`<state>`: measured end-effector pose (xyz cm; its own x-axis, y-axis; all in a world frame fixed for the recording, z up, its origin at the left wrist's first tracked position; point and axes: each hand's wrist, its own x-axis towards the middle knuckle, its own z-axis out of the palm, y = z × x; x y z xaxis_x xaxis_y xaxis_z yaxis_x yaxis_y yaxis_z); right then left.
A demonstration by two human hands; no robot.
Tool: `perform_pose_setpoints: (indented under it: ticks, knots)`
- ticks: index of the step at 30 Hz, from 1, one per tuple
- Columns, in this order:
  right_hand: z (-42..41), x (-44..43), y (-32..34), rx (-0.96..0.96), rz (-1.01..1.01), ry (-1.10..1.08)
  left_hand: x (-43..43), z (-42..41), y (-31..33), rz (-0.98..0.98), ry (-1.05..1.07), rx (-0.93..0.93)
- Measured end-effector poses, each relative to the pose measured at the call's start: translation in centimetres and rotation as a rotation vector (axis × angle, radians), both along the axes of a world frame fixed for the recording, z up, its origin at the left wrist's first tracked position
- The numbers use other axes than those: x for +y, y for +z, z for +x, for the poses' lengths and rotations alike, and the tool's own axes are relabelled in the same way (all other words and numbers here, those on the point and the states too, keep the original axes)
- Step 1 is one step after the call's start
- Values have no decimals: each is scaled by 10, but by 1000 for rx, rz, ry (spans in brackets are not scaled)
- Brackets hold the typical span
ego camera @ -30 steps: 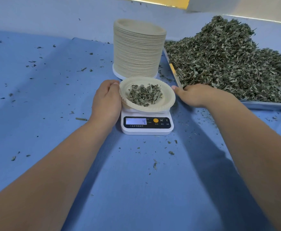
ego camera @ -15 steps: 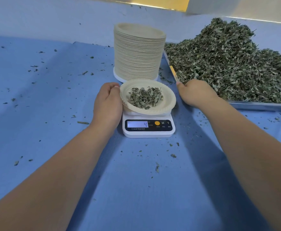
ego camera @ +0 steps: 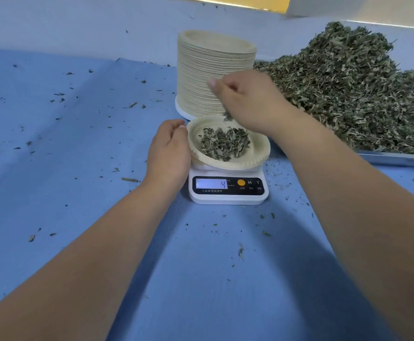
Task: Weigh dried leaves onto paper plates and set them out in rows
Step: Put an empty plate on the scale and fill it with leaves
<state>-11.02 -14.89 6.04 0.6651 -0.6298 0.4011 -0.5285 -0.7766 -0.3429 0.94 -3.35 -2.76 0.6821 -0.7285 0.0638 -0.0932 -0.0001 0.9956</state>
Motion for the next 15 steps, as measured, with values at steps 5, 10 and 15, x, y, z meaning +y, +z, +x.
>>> perform_pose_setpoints:
  ticks: [5,10,15]
  knots:
    - [27,0,-9,119,8,142,1,2,1,9,-3,6]
    - [3,-5,-10,90,79,119,0,1,1,6,17,19]
    - [-39,-4,-30,-106,159,44,-2,4,-3,20,2,-32]
